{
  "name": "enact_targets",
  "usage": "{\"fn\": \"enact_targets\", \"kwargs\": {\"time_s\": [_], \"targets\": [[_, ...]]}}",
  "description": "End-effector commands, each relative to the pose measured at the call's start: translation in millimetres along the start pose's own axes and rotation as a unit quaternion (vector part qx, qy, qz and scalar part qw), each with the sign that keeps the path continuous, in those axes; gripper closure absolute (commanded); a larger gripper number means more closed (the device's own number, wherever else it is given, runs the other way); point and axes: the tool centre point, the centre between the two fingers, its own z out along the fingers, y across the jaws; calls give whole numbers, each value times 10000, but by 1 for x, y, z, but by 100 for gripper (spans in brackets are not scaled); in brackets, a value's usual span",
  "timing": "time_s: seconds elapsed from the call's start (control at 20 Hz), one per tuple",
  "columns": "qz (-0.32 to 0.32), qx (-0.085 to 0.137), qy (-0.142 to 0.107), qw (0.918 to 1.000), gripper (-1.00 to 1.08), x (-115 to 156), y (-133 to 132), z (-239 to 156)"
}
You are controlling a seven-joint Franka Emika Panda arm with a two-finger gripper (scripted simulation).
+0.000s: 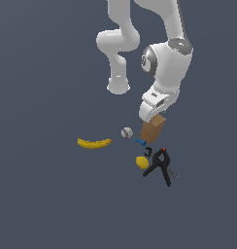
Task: Pick up a designated object from a clutter of objects.
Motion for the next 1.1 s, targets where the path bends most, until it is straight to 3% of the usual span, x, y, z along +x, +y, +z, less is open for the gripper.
{"fn": "enact_targets", "kwargs": {"time_s": [0.0,0.55,0.6,1.05], "targets": [[-7,3,-3,10000,-92,-1,-1,9],[-30,4,-1,10000,-92,-1,-2,42],[-30,4,-1,10000,108,-1,-2,42],[-30,4,-1,10000,108,-1,-2,42]]}}
